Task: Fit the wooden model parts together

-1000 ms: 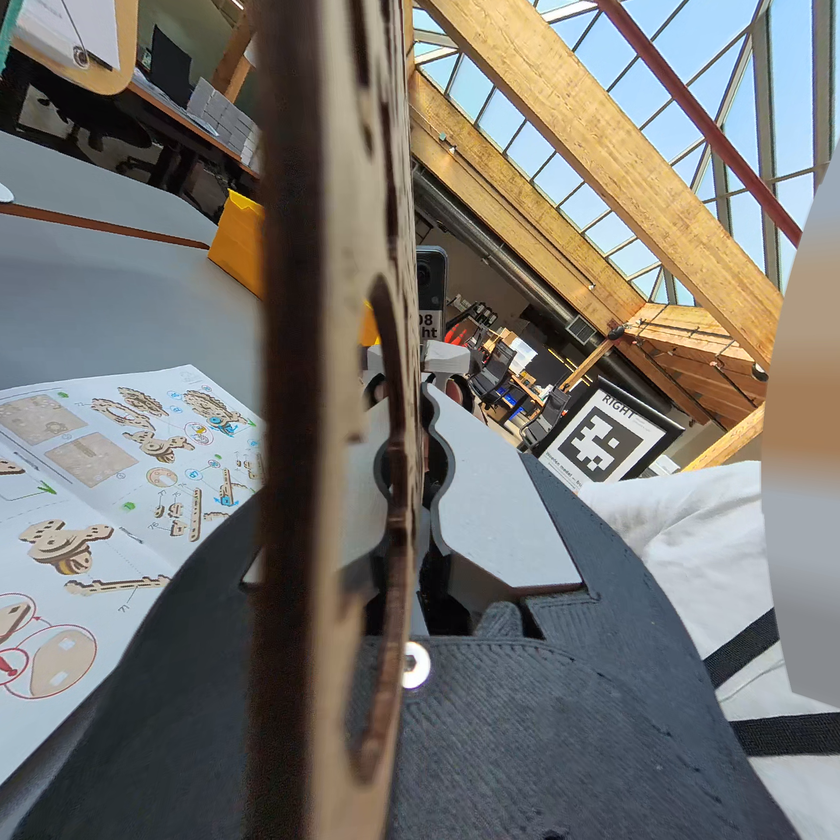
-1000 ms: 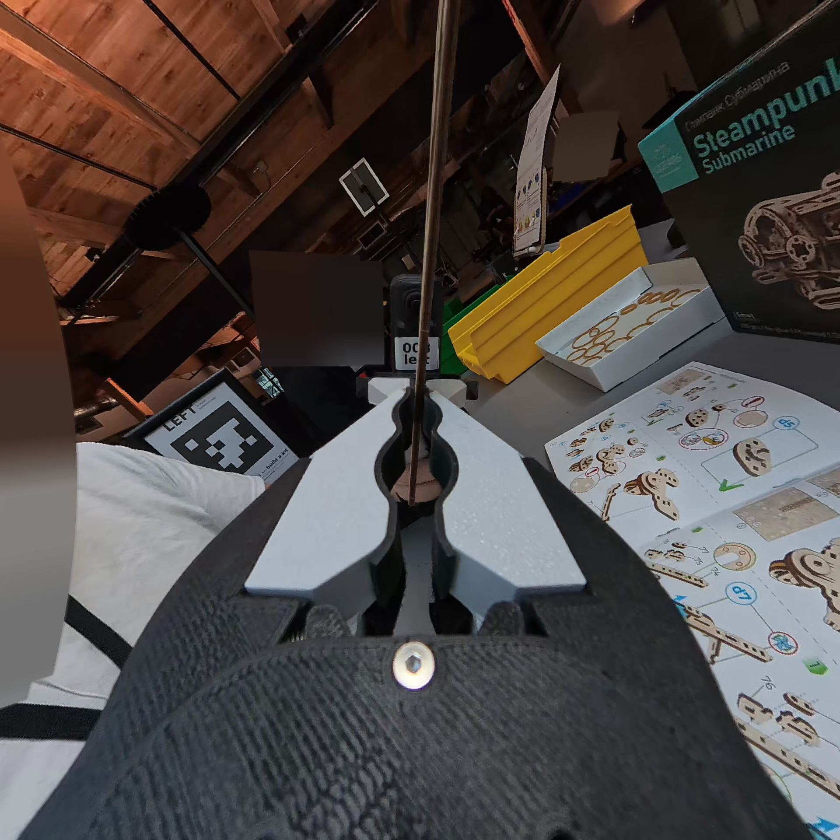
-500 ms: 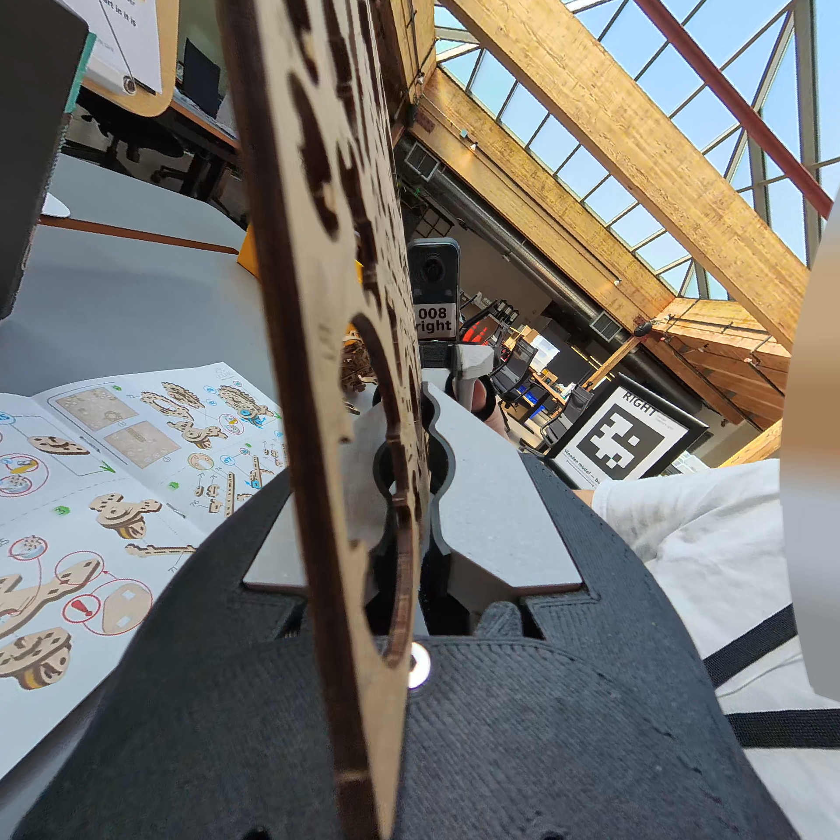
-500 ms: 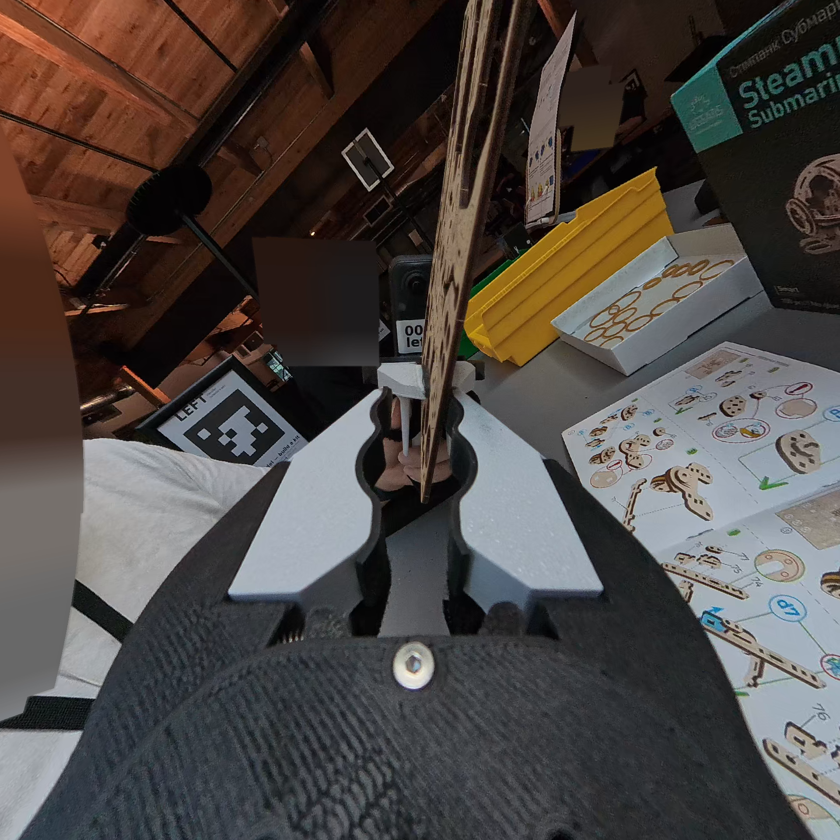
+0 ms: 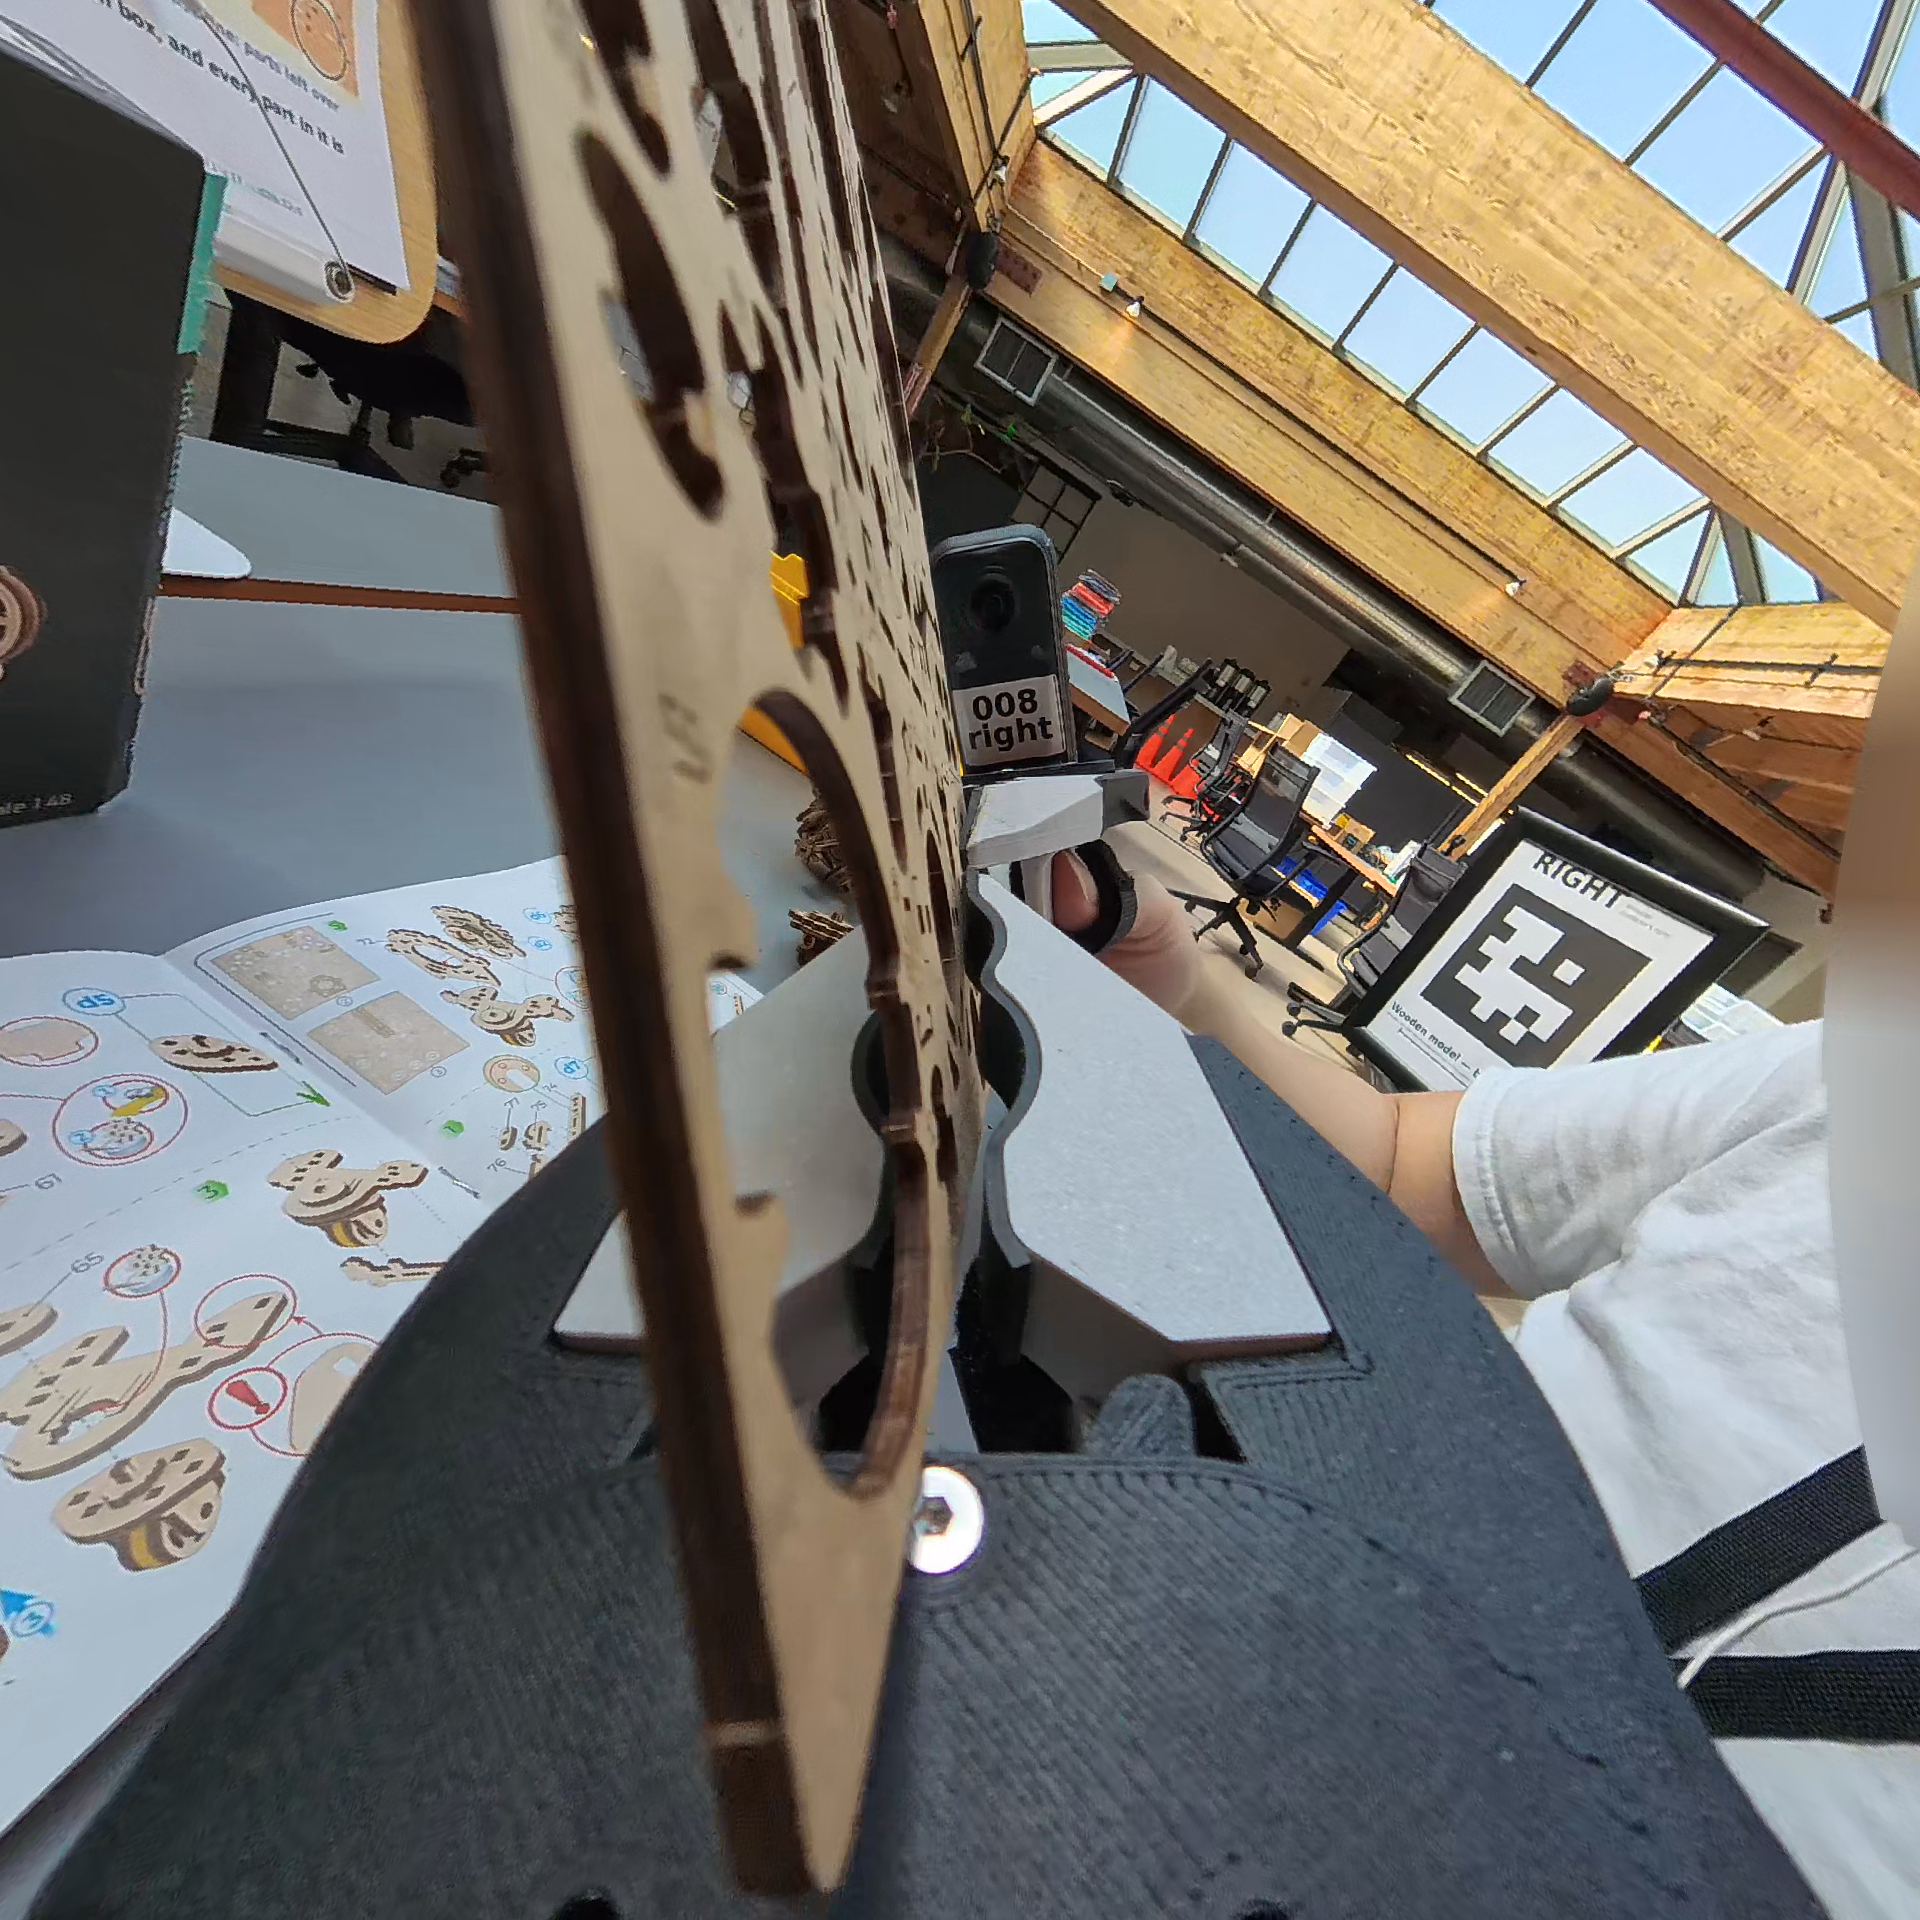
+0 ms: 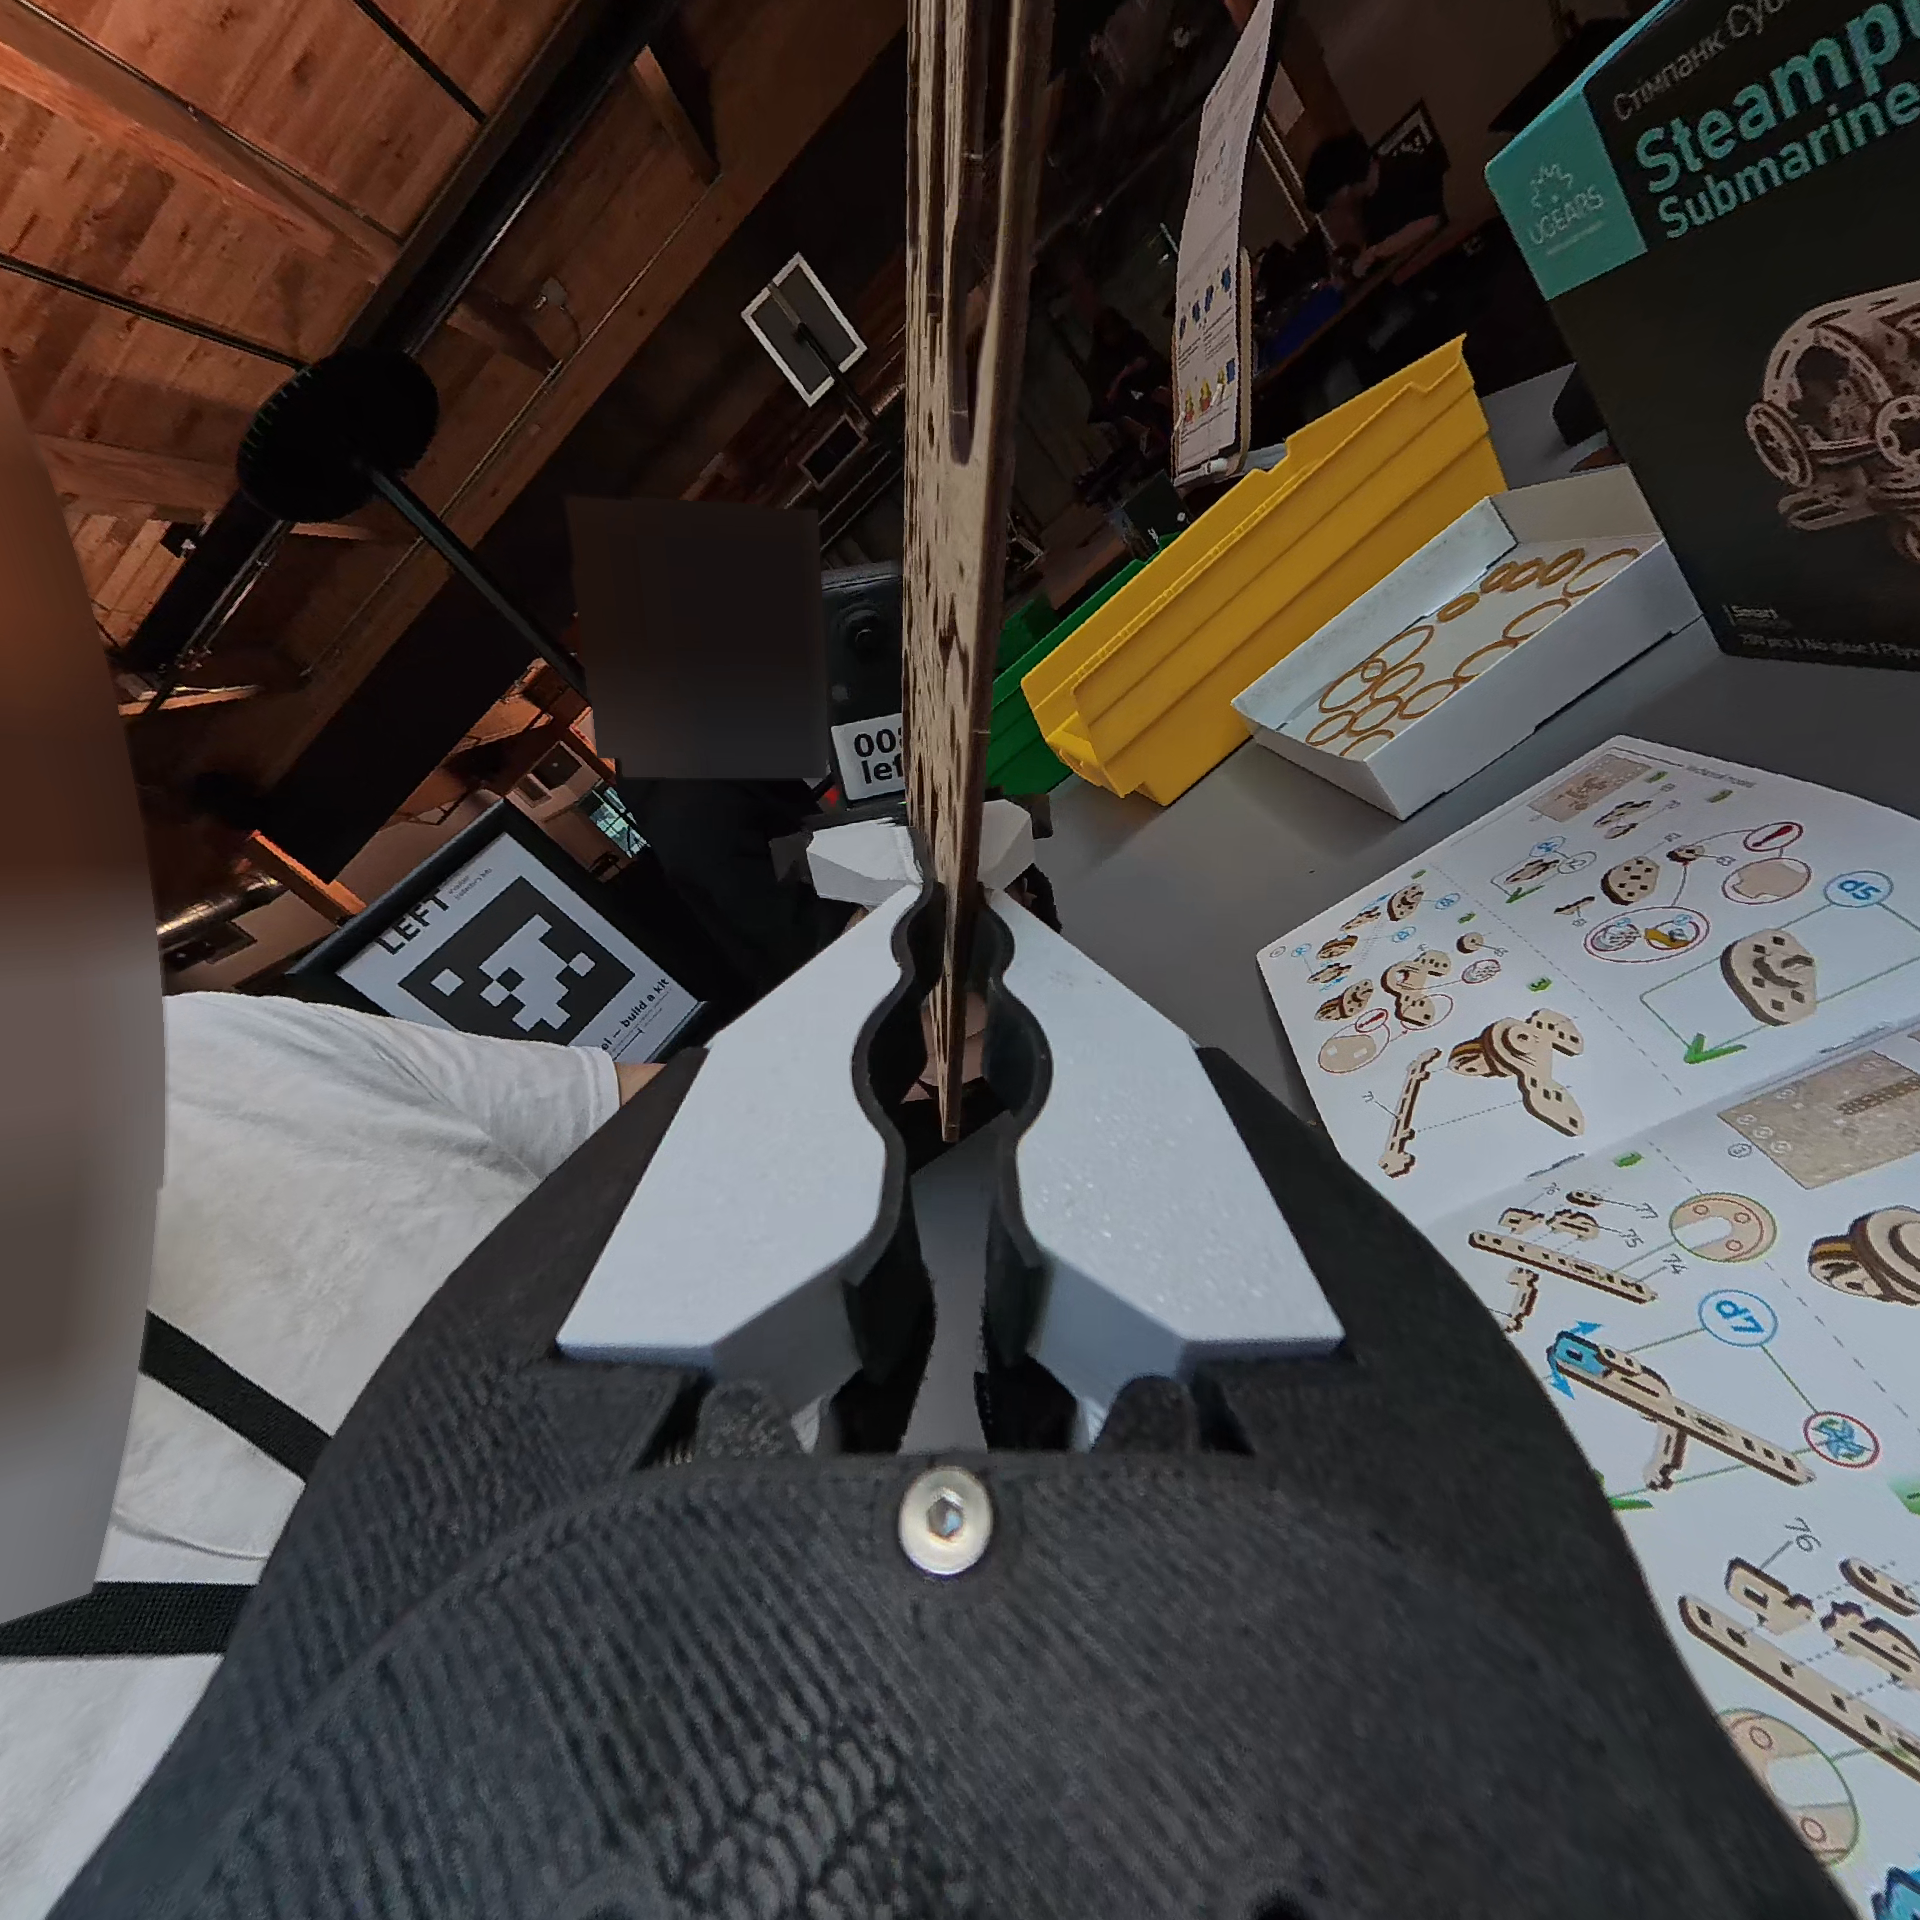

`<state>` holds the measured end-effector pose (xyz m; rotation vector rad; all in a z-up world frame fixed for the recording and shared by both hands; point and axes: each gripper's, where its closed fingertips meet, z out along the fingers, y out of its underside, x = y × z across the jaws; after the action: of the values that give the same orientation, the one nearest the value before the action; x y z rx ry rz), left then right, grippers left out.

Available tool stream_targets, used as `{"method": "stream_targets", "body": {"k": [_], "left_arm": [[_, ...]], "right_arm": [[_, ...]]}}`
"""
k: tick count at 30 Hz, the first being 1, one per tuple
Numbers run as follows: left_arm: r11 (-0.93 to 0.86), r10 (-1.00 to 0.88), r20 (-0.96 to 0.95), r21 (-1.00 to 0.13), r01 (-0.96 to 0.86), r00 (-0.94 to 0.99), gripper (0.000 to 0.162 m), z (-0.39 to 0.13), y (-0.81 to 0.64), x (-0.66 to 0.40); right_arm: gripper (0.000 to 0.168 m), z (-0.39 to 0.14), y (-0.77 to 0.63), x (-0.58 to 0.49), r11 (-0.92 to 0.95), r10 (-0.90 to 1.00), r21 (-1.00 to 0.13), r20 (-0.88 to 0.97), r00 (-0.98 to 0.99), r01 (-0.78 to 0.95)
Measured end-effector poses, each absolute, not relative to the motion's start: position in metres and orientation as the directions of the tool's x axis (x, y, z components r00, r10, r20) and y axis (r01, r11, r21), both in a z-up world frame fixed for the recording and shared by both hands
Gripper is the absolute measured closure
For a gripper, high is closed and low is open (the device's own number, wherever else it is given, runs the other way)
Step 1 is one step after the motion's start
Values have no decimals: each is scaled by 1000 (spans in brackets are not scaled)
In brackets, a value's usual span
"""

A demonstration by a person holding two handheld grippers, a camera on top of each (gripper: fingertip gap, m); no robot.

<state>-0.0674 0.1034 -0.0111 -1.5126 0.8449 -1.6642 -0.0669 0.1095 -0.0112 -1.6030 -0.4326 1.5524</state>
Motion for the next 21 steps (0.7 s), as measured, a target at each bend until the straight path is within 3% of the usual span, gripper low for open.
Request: {"method": "stream_targets", "body": {"k": [3,5,8,11,16,21], "left_arm": [[-501,-865,500,-862,74,-38,161,-13,101,-66],[-403,-912,403,-915,15,85,160,-25,105,-61],[-353,-934,356,-933,61,32,161,-6,98,-61],[-401,-915,403,-912,83,9,161,-4,100,-63],[-441,-896,444,-894,80,9,161,-7,106,-71],[-532,-847,531,-846,44,-21,161,-9,101,-85]], "right_arm": [[166,-17,113,-65,-590,730,-757,-649,215,-282],[165,-39,124,-59,-510,736,-840,-537,412,-184],[166,-8,110,-60,-502,782,-811,-574,243,-300],[165,-5,110,-62,-528,772,-794,-597,220,-301],[143,-1,106,-61,-534,780,-785,-601,176,-313],[146,4,102,-51,-498,816,-804,-561,139,-324]]}}
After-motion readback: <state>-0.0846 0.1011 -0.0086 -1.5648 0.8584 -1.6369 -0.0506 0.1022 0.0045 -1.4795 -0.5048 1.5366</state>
